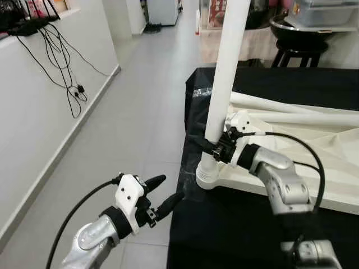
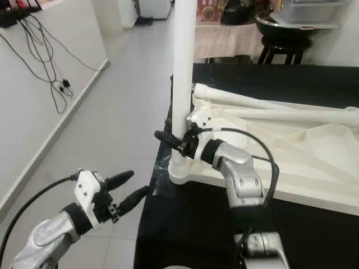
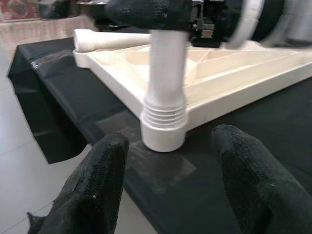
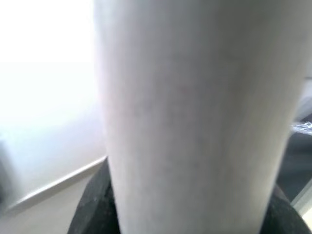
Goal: Building children table
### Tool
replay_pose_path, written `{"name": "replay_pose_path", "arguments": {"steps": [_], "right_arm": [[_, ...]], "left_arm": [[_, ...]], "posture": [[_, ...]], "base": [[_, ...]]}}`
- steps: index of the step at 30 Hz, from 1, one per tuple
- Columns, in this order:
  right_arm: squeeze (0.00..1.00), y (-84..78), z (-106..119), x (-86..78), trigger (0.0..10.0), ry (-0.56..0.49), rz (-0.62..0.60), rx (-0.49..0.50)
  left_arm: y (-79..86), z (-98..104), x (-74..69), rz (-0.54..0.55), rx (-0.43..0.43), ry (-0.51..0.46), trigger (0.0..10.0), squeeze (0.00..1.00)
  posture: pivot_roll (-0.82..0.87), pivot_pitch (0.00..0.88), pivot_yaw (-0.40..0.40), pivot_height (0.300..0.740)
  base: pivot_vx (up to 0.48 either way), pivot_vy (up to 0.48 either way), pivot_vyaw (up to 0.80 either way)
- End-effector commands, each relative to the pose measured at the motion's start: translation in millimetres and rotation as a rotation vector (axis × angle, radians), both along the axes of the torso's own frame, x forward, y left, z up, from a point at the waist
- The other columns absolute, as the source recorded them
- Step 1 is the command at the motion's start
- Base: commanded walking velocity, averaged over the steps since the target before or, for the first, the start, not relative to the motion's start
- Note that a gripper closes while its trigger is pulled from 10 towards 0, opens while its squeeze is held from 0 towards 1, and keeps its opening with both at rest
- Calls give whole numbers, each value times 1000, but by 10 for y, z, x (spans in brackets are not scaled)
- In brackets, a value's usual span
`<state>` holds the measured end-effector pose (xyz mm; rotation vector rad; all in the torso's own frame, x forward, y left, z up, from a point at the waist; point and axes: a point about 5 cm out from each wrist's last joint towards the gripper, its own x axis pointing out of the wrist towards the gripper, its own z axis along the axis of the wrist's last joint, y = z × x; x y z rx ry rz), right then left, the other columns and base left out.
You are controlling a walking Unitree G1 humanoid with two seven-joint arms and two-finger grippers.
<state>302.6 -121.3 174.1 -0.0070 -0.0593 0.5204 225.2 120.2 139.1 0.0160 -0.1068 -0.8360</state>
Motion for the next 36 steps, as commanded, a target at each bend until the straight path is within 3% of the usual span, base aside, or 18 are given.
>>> {"name": "replay_pose_path", "arguments": {"steps": [1,10,11,12,13,15,16,17,19,20,21,22,23,24,26,28,35,36], "right_arm": [[0,7,-333,-123,0,156,-119,-37],[0,-2,-349,-45,0,148,-173,-68],[0,2,-339,-53,7137,163,-181,-77],[0,2,-339,-53,7137,163,-181,-77],[0,14,-332,-56,10000,164,-160,-71],[0,41,-307,-64,10000,159,-129,-60],[1000,82,-253,-53,10000,150,-40,-10],[1000,82,-253,-53,10000,150,-40,-10],[1000,130,-67,-28,10000,87,160,52],[1000,130,-67,-28,10000,87,160,52],[1000,113,5,-3,10000,64,256,53],[933,38,105,67,10000,25,419,-23],[933,15,128,84,10000,18,455,-44],[0,-16,134,121,10000,7,481,-87],[0,-34,134,143,10000,2,491,-113],[0,-126,119,274,10000,19,528,-170],[0,-202,176,460,10000,74,633,-171],[0,-210,188,491,9216,84,654,-166]], "left_arm": [[49,-35,5,9,19,12,10000,0],[74,-38,39,35,28,4,10000,0],[76,-35,48,41,28,2,10000,0],[76,-35,48,41,28,2,10000,0],[74,-36,49,38,27,4,10000,0],[72,-37,51,34,28,6,10000,0],[67,-41,55,28,27,10,10000,0],[67,-41,55,28,27,10,10000,0],[55,-49,64,16,29,14,10000,0],[55,-49,64,16,29,14,10000,0],[45,-53,67,12,30,15,10000,0],[31,-61,71,5,31,18,10000,0],[28,-64,72,4,32,19,10000,0],[26,-66,71,2,32,19,10000,0],[26,-67,71,2,32,19,10000,0],[16,-72,72,0,32,21,10000,0],[6,-72,63,-4,33,18,10000,0],[4,-71,58,-2,33,16,10000,0]], "posture": [[-41,69,58,740],[-25,60,44,740],[-25,61,44,740],[-25,61,44,740],[-25,61,44,740],[-26,59,44,740],[-26,53,49,740],[-26,53,49,740],[-23,47,51,740],[-23,47,51,740],[-14,42,50,740],[-9,39,49,740],[-9,39,49,740],[-8,36,46,740],[-8,36,46,740],[0,34,42,740],[16,33,32,740],[17,31,31,740]], "base": [[0,0,0],[0,0,0],[0,0,0],[0,0,0],[0,0,0],[0,0,0],[0,0,0],[0,0,0],[0,0,0],[0,0,0],[0,0,0],[0,0,0],[0,0,0],[0,0,0],[0,0,0],[0,0,0],[0,0,0],[0,0,0]]}}
